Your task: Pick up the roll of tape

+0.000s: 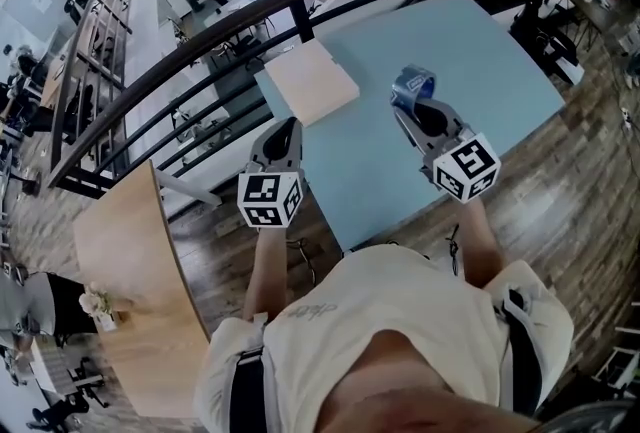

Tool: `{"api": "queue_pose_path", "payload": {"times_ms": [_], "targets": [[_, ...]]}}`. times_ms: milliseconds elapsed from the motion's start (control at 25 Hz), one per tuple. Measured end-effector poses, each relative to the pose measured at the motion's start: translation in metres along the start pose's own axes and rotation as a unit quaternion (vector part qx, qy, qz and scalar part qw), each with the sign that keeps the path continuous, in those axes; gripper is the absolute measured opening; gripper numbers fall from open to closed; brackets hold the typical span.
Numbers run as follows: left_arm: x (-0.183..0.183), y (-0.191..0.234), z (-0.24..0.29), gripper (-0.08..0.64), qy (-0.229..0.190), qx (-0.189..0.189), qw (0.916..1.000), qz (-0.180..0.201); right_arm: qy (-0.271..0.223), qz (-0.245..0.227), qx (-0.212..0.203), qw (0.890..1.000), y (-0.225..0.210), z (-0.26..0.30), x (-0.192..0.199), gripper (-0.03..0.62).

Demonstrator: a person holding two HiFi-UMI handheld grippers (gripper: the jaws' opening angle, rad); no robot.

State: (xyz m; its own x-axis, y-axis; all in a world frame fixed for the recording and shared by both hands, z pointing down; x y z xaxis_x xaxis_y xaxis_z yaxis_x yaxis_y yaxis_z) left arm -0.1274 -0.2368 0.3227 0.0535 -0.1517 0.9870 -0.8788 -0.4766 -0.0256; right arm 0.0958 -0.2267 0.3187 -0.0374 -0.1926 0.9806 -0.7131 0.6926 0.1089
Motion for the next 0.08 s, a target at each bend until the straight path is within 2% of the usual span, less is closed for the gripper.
{"api": "queue_pose_path", "payload": {"times_ms": [80], "targets": [[-0.0007,0.0035,0.0002,0.021,0.001,-0.001,1.0,0.001,0.001,0.001,-0.001,1.0,0.0005,0.0032,0.0015,0.049]]}}
Point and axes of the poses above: the fingertips, and each gripper's own axes: z forward along the fingers, y to its left, x out of its underside, the point moved 3 cm from there along -z, backward along the fingers, and after that the axes turned 12 degrees about -y, right-handed, at the moved point
